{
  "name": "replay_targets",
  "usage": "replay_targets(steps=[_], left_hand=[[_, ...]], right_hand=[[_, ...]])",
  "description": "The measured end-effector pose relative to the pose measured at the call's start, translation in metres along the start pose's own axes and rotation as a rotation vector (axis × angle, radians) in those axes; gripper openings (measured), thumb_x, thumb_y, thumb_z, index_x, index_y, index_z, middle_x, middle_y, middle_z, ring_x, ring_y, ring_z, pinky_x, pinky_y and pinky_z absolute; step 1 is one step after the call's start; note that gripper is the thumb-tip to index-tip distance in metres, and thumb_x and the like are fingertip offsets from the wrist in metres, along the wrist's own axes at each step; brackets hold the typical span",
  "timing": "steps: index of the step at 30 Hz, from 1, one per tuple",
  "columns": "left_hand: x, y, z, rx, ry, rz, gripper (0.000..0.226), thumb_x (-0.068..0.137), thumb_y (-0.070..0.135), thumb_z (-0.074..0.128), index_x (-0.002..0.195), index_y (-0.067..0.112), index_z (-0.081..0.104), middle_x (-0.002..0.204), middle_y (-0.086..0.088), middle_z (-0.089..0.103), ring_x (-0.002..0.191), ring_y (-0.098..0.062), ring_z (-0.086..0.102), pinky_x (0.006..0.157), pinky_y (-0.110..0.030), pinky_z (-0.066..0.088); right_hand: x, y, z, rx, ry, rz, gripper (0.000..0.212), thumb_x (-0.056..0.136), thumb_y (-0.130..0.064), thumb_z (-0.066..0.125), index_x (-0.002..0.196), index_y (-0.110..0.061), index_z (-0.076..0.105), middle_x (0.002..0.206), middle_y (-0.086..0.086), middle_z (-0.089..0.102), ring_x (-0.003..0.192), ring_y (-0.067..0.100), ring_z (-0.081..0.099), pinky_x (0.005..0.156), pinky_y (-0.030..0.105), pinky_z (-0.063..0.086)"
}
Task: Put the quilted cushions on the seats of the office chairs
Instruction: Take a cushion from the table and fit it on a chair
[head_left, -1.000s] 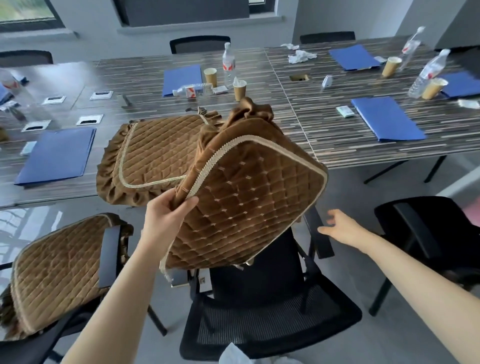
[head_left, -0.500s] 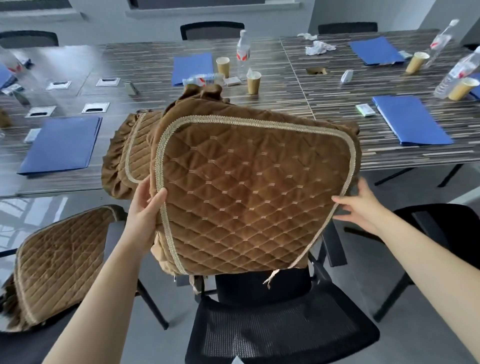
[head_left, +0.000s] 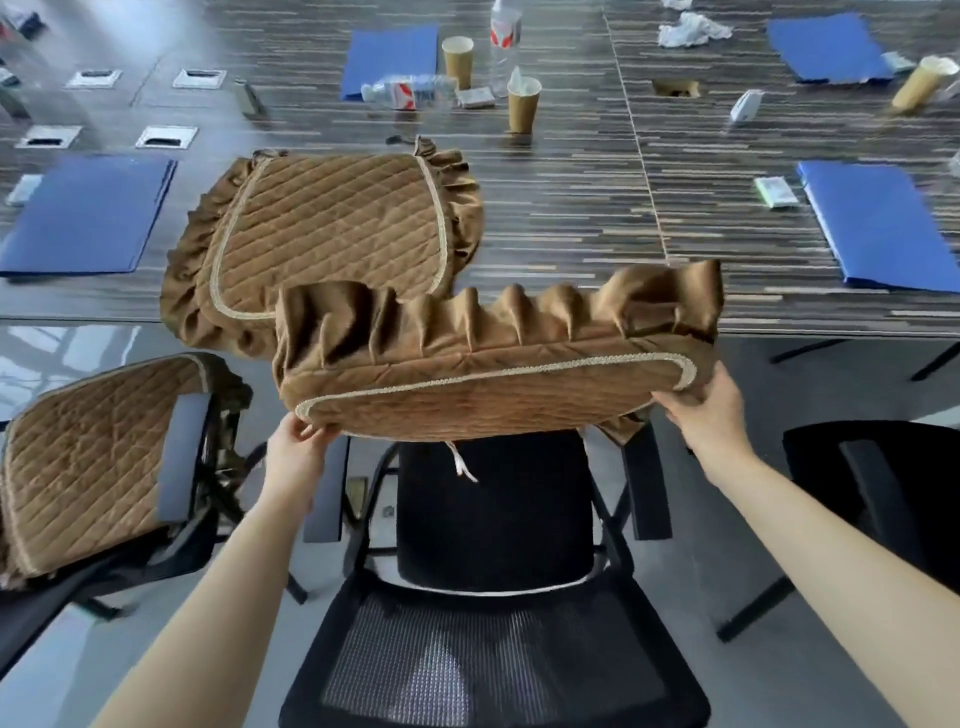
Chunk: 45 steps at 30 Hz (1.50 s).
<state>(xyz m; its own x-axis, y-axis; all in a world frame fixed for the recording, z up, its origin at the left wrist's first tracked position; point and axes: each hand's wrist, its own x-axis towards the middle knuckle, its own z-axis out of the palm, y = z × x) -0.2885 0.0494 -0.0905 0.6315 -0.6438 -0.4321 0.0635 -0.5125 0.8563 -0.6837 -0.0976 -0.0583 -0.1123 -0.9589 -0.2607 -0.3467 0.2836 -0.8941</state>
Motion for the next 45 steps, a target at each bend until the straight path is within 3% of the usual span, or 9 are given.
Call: replay_targets(steps=[6,9,12,18,23,34,37,42,45], left_hand=[[-0.015,-0.074,0.03,0.028,0.161,-0.214,0.033,0.092,0.021,0.059,0.125,0.019,0.055,0.105,-0.005,0.063,0.092,-0.025,0.056,0.074,-0.036,0.046],[-0.022,-0.103,0.044,-0.011,0.182,-0.31,0.031,0.083,0.009,0.058,0.1,0.035,0.058,0.101,-0.003,0.063,0.094,-0.026,0.06,0.085,-0.041,0.054],[-0.027,-0.122,0.053,0.092,0.211,-0.344,0.026,0.088,0.001,0.048,0.099,0.024,0.054,0.086,-0.002,0.06,0.075,-0.02,0.056,0.066,-0.03,0.049],[0.002,-0.159,0.06,0.188,0.139,-0.377,0.038,0.089,0.012,0.045,0.125,0.024,0.043,0.114,-0.007,0.06,0.107,-0.034,0.058,0.097,-0.059,0.047],[0.036,-0.143,0.085,0.296,0.156,-0.311,0.04,0.098,0.015,0.044,0.135,0.01,0.032,0.115,-0.001,0.049,0.107,-0.027,0.05,0.088,-0.039,0.04],[0.156,-0.202,0.112,0.556,-0.024,-0.353,0.042,0.089,0.028,0.056,0.121,0.003,0.049,0.12,-0.02,0.057,0.111,-0.043,0.054,0.095,-0.05,0.048],[0.184,-0.237,0.108,0.571,0.023,-0.342,0.034,0.078,0.037,0.056,0.102,0.013,0.059,0.1,-0.011,0.063,0.093,-0.037,0.061,0.083,-0.05,0.055],[0.188,-0.231,0.12,0.51,0.069,-0.246,0.055,0.094,0.026,0.057,0.145,0.016,0.04,0.145,-0.01,0.042,0.13,-0.033,0.046,0.107,-0.048,0.04],[0.189,-0.258,0.12,0.487,0.038,-0.36,0.053,0.092,0.023,0.06,0.14,0.009,0.042,0.14,-0.014,0.048,0.127,-0.036,0.049,0.104,-0.049,0.041]], right_hand=[[0.009,0.06,0.003,-0.266,-0.112,0.004,0.027,0.082,-0.018,0.073,0.105,-0.024,0.06,0.09,-0.015,0.066,0.088,0.011,0.063,0.08,0.034,0.048],[0.01,0.085,0.01,-0.334,-0.156,0.039,0.025,0.086,-0.017,0.069,0.106,-0.027,0.058,0.09,-0.016,0.065,0.094,0.015,0.061,0.08,0.032,0.046],[0.012,0.096,0.017,-0.403,-0.185,0.071,0.03,0.088,-0.014,0.066,0.115,-0.026,0.058,0.092,-0.01,0.064,0.096,0.017,0.061,0.08,0.03,0.043],[0.039,0.109,0.047,-0.537,-0.214,0.132,0.036,0.092,-0.011,0.059,0.125,-0.014,0.047,0.105,0.006,0.064,0.104,0.03,0.06,0.079,0.032,0.043],[0.076,0.118,0.077,-0.629,-0.147,0.152,0.045,0.093,-0.015,0.055,0.131,-0.008,0.032,0.121,0.021,0.06,0.109,0.042,0.057,0.087,0.046,0.049],[0.152,0.145,0.143,-1.209,-0.36,0.077,0.032,0.094,-0.032,0.05,0.114,-0.007,0.045,0.109,0.021,0.062,0.096,0.038,0.061,0.074,0.04,0.049],[0.176,0.155,0.174,-1.19,-0.298,0.045,0.041,0.096,-0.028,0.047,0.131,-0.01,0.035,0.112,0.021,0.06,0.1,0.039,0.059,0.071,0.039,0.043],[0.212,0.183,0.198,-0.878,-0.209,0.096,0.058,0.094,-0.014,0.049,0.147,-0.015,0.025,0.128,0.023,0.052,0.119,0.041,0.048,0.094,0.046,0.042],[0.207,0.215,0.199,-0.913,-0.226,0.267,0.061,0.092,-0.006,0.051,0.146,-0.006,0.025,0.139,0.022,0.045,0.125,0.04,0.046,0.098,0.041,0.04]])
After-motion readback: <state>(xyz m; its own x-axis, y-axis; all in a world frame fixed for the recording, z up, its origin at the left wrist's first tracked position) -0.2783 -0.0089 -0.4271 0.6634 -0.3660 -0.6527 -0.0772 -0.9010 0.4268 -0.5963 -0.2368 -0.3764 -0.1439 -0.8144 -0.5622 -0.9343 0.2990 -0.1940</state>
